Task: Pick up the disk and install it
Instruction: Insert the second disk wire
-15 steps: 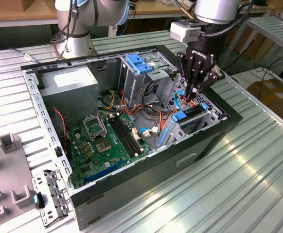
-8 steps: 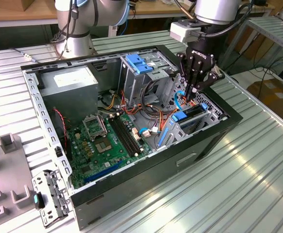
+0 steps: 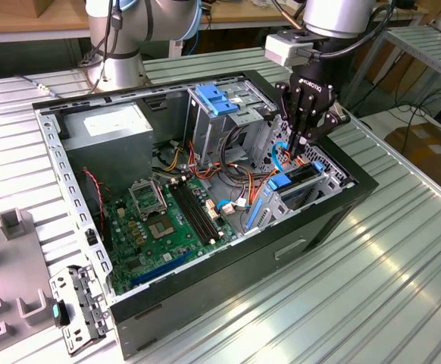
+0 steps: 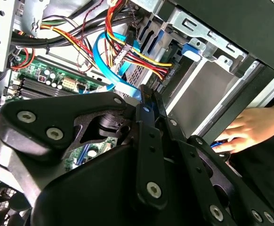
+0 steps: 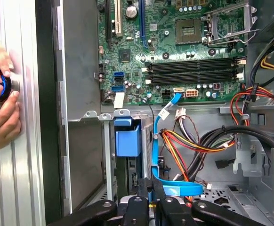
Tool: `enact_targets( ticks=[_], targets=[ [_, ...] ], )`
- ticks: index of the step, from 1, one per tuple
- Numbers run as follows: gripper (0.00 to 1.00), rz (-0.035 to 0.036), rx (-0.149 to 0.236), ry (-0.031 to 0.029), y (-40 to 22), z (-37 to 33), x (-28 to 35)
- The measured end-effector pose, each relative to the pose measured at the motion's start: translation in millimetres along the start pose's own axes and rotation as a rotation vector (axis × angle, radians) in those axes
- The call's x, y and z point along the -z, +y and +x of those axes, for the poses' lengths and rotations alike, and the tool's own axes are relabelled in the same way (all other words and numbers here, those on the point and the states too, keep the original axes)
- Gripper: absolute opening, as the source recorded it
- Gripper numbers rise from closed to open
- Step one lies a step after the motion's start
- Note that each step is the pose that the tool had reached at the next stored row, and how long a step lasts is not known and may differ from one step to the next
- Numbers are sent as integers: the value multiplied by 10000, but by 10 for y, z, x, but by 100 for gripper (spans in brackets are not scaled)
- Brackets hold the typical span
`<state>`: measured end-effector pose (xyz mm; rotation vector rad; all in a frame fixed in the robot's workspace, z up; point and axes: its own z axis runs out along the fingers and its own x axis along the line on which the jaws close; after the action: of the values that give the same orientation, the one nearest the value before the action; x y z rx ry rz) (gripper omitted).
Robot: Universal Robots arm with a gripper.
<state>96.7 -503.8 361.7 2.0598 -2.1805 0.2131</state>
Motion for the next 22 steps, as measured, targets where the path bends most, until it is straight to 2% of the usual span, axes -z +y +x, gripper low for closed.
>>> enact_targets(
  ticks=[1,3,4,5,7,8,12,15,19,21,22],
  targets=[
    [16,31,-5,-5,15,1,-1],
    [16,225,-29,-17,36,1,-6],
    [16,403,-54,-30,52,1,-11],
    [16,540,-76,-58,70,6,-17],
    [16,611,-90,-144,79,26,-25],
    [16,655,-99,-230,84,50,-34],
    [16,716,-113,-469,105,119,-63],
    [16,740,-115,-603,120,190,-94],
    [16,774,-126,-748,132,262,-129],
    [16,791,-135,-864,133,290,-140],
    [16,796,-141,-949,133,302,-145]
  ],
)
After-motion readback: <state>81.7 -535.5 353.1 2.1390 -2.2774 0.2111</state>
